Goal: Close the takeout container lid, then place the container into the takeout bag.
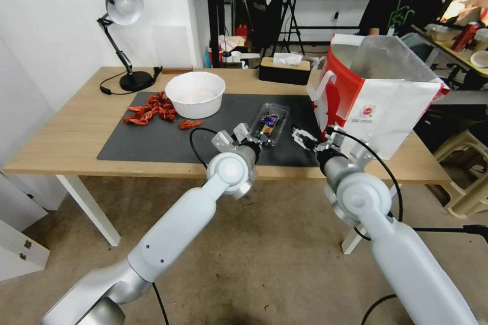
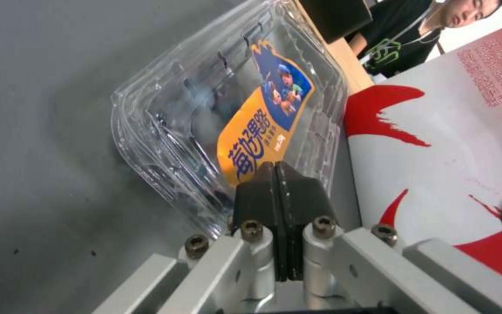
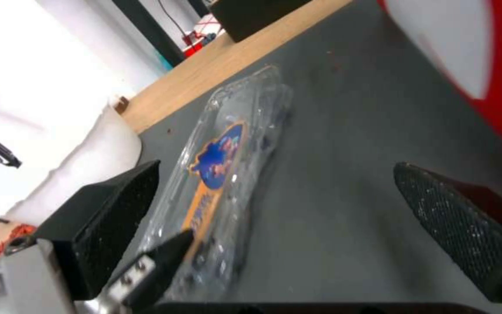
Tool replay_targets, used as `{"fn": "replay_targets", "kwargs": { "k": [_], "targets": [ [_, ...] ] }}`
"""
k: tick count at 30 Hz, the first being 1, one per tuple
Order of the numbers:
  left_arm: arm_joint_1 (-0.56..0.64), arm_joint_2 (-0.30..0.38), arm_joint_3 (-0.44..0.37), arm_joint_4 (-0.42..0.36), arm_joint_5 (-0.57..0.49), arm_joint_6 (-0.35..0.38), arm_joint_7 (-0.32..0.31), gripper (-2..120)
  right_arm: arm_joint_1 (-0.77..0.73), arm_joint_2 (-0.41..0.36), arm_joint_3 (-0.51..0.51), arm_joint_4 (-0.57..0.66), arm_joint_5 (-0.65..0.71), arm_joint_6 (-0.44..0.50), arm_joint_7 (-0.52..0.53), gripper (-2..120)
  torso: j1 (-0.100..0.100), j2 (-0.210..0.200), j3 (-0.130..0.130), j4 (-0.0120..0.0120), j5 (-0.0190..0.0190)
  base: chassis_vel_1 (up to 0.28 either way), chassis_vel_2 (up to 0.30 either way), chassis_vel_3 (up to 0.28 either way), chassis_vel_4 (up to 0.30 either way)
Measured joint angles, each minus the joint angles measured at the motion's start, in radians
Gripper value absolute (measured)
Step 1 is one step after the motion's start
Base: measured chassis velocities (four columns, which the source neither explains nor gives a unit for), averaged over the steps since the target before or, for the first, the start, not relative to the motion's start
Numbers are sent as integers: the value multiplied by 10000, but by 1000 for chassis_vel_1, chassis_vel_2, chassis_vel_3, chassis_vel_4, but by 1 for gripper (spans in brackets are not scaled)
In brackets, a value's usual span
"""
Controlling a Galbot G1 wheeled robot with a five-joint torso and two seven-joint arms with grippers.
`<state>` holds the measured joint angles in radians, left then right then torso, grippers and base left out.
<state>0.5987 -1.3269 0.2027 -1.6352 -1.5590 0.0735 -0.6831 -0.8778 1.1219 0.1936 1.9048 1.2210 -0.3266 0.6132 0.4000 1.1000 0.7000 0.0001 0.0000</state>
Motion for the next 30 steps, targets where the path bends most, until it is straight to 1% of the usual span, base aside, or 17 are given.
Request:
{"fn": "replay_targets", "kwargs": {
  "k": [2,3,5,7,9,19,20,21,22,25,27,28,29,30],
  "targets": [
    [-4,1,23,27,45,-1,14,0,396,159,-176,-454,32,0,18,100,0,-1,0,1,0,0,0,0,0],
    [-4,1,23,27,45,-1,14,0,396,159,-176,-454,32,0,18,100,0,-1,0,1,0,0,0,0,0],
    [-4,-7,62,43,110,-6,28,0,745,328,-317,-883,39,6,27,100,1,0,0,-1,0,0,0,0,0],
    [-4,-9,68,49,127,-7,30,0,821,368,-341,-984,41,6,29,100,0,-1,0,0,0,0,0,0,0],
    [-6,-17,91,75,171,-13,41,0,1092,515,-422,-1359,95,1,31,100,1,-1,0,0,0,0,0,0,0],
    [-65,-37,155,165,218,-25,71,0,1482,827,-639,-1951,185,-43,14,99,0,-1,-1,-1,0,0,0,0,0],
    [-68,-40,175,181,237,-28,81,0,1545,922,-670,-2070,185,-68,9,92,0,0,-1,-1,-1,0,0,0,0],
    [-70,-41,181,185,245,-30,84,0,1584,981,-689,-2149,178,-76,6,89,1,0,-1,-1,0,0,0,0,0],
    [-70,-41,181,185,245,-30,84,0,1584,981,-689,-2149,178,-76,6,89,1,0,-1,-1,0,0,0,0,0],
    [-88,-40,206,192,256,-45,91,0,1747,1280,-808,-2560,46,-100,-17,76,1,-1,-1,-1,0,0,0,0,0],
    [-92,-37,208,192,258,-47,91,0,1764,1317,-827,-2608,17,-100,-20,75,1,-1,0,-1,0,0,0,0,0],
    [-101,-28,216,193,259,-56,93,0,1809,1429,-873,-2749,-56,-101,-34,67,1,0,0,-1,0,0,0,0,0],
    [-103,-16,220,192,260,-62,93,0,1837,1514,-900,-2833,-93,-103,-42,62,0,0,-1,-1,0,0,0,0,0],
    [-103,-16,220,192,260,-62,93,0,1837,1514,-900,-2833,-93,-103,-42,62,0,0,-1,-1,0,0,0,0,0]
  ]
}}
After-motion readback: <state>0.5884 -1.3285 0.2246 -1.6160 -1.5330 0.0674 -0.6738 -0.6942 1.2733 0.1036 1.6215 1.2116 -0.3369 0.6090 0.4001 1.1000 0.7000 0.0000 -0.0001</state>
